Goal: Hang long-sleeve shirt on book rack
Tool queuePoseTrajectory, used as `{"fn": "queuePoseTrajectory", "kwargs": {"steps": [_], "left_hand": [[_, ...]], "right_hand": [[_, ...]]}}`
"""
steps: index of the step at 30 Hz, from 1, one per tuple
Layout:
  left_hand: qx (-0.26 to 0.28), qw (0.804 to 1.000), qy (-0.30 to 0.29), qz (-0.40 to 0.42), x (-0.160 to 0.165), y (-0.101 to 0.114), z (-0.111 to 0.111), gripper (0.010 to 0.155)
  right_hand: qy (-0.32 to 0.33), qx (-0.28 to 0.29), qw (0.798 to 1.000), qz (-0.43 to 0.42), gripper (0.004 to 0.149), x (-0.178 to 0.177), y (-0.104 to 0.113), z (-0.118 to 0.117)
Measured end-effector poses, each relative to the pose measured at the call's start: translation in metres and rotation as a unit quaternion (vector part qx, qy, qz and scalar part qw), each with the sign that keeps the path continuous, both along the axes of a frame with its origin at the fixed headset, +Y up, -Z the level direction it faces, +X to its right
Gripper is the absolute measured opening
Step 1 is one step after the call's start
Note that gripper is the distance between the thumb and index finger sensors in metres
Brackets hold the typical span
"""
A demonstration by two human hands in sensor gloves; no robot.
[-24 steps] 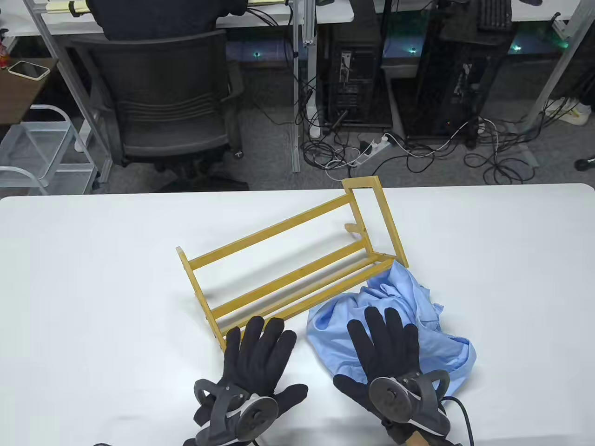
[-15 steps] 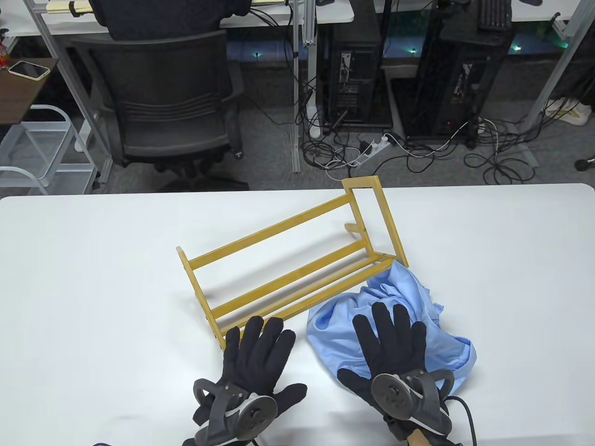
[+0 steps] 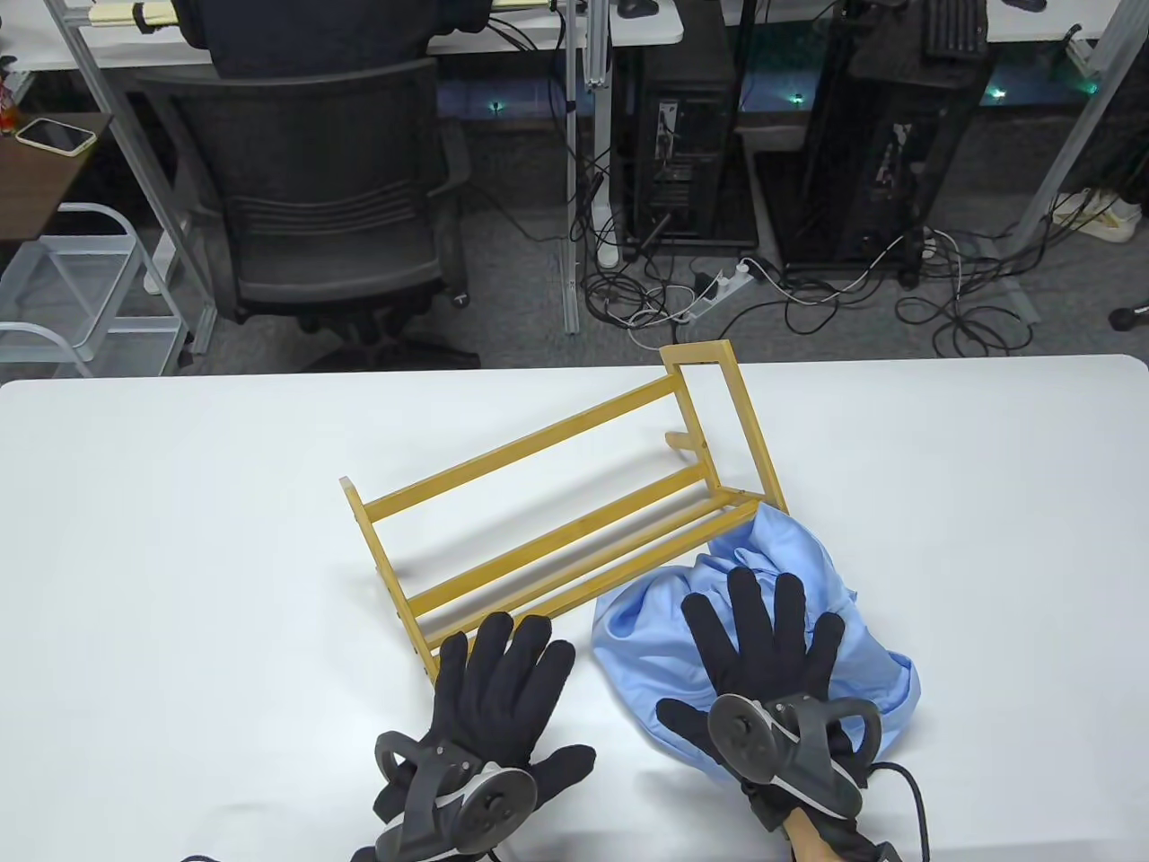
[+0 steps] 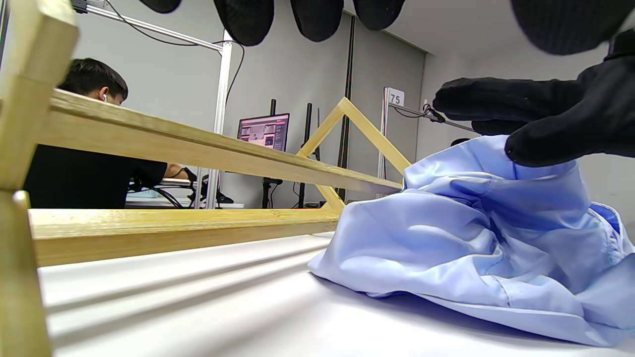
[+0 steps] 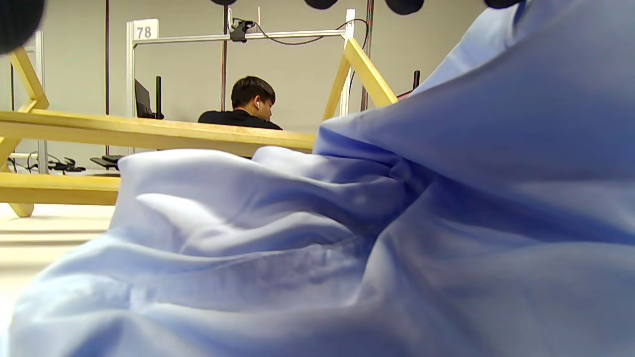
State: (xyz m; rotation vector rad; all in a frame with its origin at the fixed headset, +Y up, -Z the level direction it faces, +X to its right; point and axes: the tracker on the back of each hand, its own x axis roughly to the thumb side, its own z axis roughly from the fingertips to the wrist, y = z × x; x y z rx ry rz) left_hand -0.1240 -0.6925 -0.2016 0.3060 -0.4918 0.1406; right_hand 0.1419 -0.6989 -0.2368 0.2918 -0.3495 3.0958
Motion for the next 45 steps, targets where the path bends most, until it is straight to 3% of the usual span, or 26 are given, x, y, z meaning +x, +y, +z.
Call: {"fn": "queuePoseTrajectory", "kwargs": {"steps": [18,34,45], "left_hand": [[0.004,1.000,-0.006,-0.002,0.001,0.002,0.003,0.096],[-0.007,1.000,-0.004,-0.008,0.003,0.000,0.002,0.097],[-0.012,1.000,-0.001,-0.008,0.002,0.002,0.002,0.096]], "right_hand": [[-0.058,-0.106,0.992,0.035,0.104,0.014,-0.022,-0.033],[-0.098,-0.235,0.961,0.110,0.101,0.014,-0.061,-0.064],[-0.114,-0.201,0.968,0.094,0.094,0.031,-0.053,-0.069]]}}
